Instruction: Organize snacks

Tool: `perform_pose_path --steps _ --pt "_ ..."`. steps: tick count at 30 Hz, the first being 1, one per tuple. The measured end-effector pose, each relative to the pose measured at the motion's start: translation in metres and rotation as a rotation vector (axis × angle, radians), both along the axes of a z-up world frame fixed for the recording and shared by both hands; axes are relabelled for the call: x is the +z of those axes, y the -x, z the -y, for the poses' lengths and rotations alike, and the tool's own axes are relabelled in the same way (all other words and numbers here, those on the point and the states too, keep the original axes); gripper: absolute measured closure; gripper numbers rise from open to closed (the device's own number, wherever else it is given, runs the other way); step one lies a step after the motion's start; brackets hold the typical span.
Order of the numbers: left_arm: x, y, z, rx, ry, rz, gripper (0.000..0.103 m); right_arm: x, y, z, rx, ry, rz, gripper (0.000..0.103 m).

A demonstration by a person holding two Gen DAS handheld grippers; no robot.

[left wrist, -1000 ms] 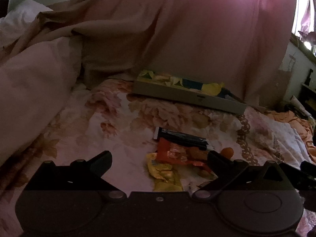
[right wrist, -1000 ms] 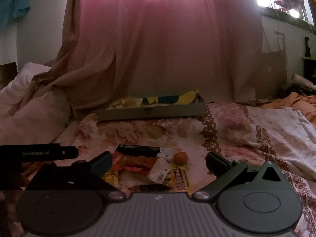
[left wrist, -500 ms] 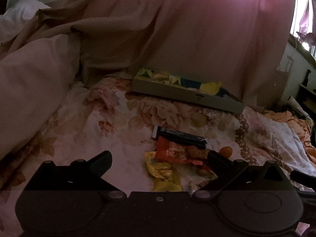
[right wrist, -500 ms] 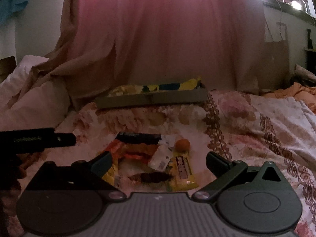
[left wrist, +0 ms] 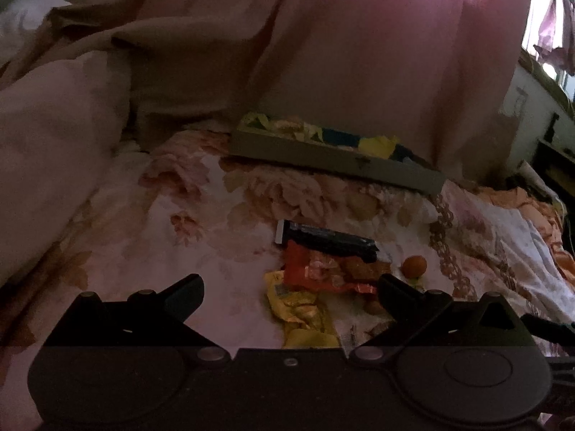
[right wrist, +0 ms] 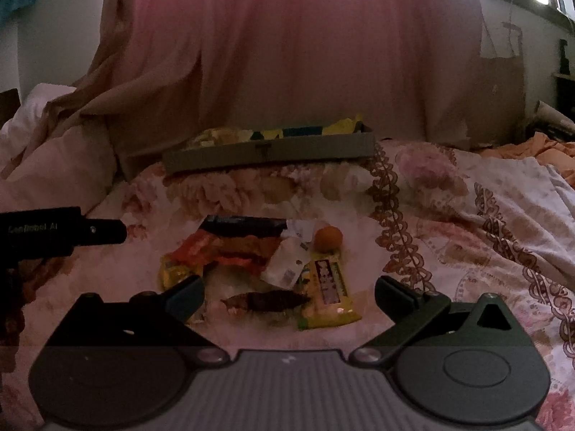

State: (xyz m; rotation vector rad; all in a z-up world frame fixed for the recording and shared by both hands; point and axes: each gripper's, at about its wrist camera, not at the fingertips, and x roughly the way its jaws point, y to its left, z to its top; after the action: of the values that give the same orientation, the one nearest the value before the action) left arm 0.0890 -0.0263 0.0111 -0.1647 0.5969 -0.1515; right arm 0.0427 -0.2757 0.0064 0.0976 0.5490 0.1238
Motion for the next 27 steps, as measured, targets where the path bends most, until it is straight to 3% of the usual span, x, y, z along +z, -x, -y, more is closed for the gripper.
perform_pose_path --steps 6,12,18,27 --pt "-0.010 -0.011 0.000 -0.045 -0.013 -0.057 0.001 -0.003 -0.006 -0.003 0.042 0.036 -0.022 0.000" --pt "-0.022 -0.021 0.001 -0.084 -0.033 -0.094 0.001 -0.001 -0.019 -0.007 0.201 0.177 0.015 0.000" --pt "-0.039 -0.034 0.004 -0.102 -0.043 -0.148 0.001 -0.017 -0.032 -0.011 0.379 0.305 0.025 0.000" --pt "-0.062 -0.060 0.026 -0.121 -0.057 -0.216 0.001 -0.046 -0.053 -0.022 0.451 0.383 -0.036 0.000"
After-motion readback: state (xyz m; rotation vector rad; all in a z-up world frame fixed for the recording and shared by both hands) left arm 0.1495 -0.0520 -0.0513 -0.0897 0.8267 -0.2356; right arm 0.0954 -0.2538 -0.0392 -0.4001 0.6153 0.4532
